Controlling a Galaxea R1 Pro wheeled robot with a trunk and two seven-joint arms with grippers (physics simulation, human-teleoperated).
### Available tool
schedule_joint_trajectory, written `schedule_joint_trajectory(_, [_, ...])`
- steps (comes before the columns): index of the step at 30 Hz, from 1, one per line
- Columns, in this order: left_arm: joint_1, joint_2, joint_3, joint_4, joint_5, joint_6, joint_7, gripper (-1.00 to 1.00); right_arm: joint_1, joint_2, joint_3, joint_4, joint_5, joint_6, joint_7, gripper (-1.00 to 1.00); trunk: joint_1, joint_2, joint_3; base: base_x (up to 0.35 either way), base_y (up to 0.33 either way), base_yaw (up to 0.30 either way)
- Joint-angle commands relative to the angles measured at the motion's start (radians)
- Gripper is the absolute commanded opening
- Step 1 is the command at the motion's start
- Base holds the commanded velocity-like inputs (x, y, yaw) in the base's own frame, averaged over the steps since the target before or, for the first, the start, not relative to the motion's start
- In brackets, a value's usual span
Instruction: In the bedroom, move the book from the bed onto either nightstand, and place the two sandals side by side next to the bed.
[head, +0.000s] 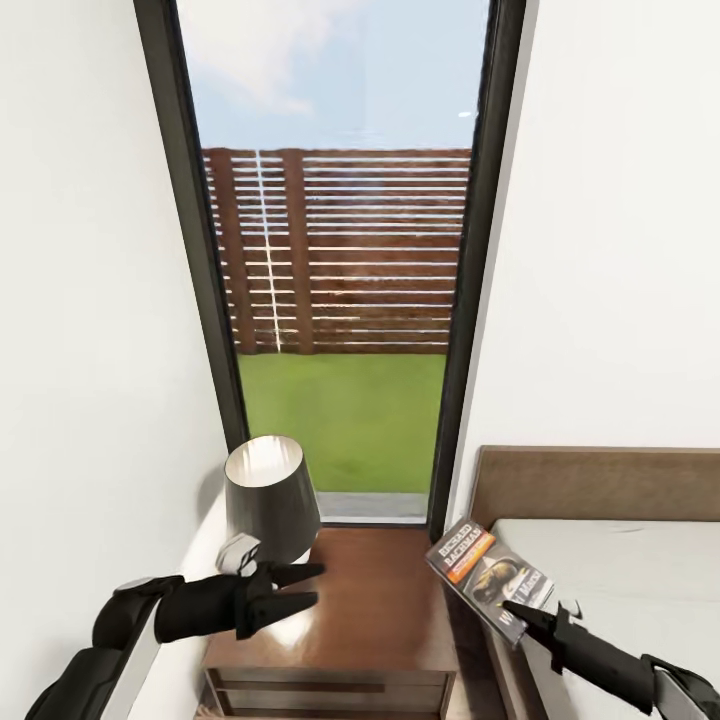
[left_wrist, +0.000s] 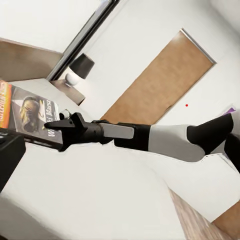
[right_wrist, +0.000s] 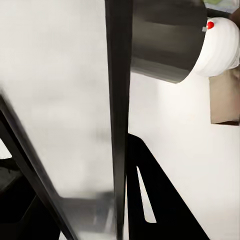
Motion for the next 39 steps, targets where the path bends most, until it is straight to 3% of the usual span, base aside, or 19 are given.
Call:
schedule_joint_trajectory(1, [0.000, 0.001, 0.001, 0.002, 0.004, 0.011, -0.002, 1.00, -0.009, 0.000, 0.006, 0.000, -0.007, 0.006, -0.006, -1.00, 0.000, -0.001, -0.001, 0.000, 0.000, 0.000])
schedule_joint_trajectory(3, [0.000, 0.001, 0.005, 0.006, 0.010, 0.012, -0.003, 1.00, -0.033, 0.006, 0.005, -0.003, -0.007, 0.007, -0.068, -1.00, 0.000, -0.001, -0.001, 0.000, 0.000, 0.000])
schedule_joint_trajectory(4, [0.000, 0.001, 0.006, 0.007, 0.020, 0.012, -0.002, 1.00, -0.043, 0.028, 0.005, -0.004, -0.008, 0.007, -0.152, -1.00, 0.000, -0.001, -0.001, 0.000, 0.000, 0.000])
schedule_joint_trajectory(5, [0.000, 0.000, 0.006, 0.007, 0.023, 0.011, -0.002, 1.00, -0.045, 0.040, 0.005, -0.005, -0.008, 0.007, -0.180, -1.00, 0.000, -0.001, -0.001, 0.000, 0.000, 0.000])
schedule_joint_trajectory(8, [0.000, -0.005, 0.002, 0.009, 0.030, 0.008, 0.000, 1.00, -0.051, 0.123, 0.005, -0.012, -0.008, 0.006, -0.319, -1.00, 0.000, -0.001, -0.001, 0.000, 0.000, 0.000])
schedule_joint_trajectory(10, [0.000, -0.009, 0.001, 0.011, 0.030, 0.007, 0.003, 1.00, -0.052, 0.164, 0.006, -0.037, -0.009, 0.006, -0.358, -1.00, 0.000, -0.001, -0.001, 0.000, 0.000, 0.000])
schedule_joint_trajectory(14, [0.000, -0.012, 0.001, 0.012, 0.030, 0.005, 0.003, 1.00, -0.053, 0.205, 0.007, -0.066, -0.007, 0.006, -0.381, -1.00, 0.000, -0.001, -0.001, 0.000, 0.000, 0.000])
schedule_joint_trajectory(15, [0.000, -0.013, -0.001, 0.012, 0.029, 0.005, 0.004, 1.00, -0.053, 0.227, 0.007, -0.071, -0.007, 0.005, -0.384, -1.00, 0.000, -0.001, -0.001, 0.000, 0.000, 0.000])
schedule_joint_trajectory(19, [0.000, -0.015, -0.001, 0.013, 0.029, 0.005, 0.009, 1.00, -0.053, 0.241, 0.010, -0.073, -0.007, -0.004, -0.385, -1.00, 0.000, -0.001, -0.001, 0.119, 0.000, 0.000])
schedule_joint_trajectory(27, [0.000, -0.015, -0.001, 0.014, 0.029, 0.005, 0.012, 1.00, -0.053, 0.245, 0.013, -0.067, -0.007, -0.005, -0.387, -1.00, 0.000, -0.001, -0.001, 0.308, 0.000, 0.000])
schedule_joint_trajectory(32, [0.000, -0.015, -0.001, 0.014, 0.028, 0.005, 0.012, 1.00, -0.053, 0.281, 0.013, -0.068, -0.007, 0.004, -0.388, -1.00, 0.000, -0.001, -0.001, 0.319, 0.000, 0.000])
schedule_joint_trajectory(39, [0.000, -0.015, -0.001, 0.014, 0.029, 0.005, 0.012, 1.00, -0.053, 0.291, 0.013, -0.069, -0.007, 0.007, -0.389, -1.00, 0.000, -0.001, -0.001, 0.283, 0.000, 0.000])
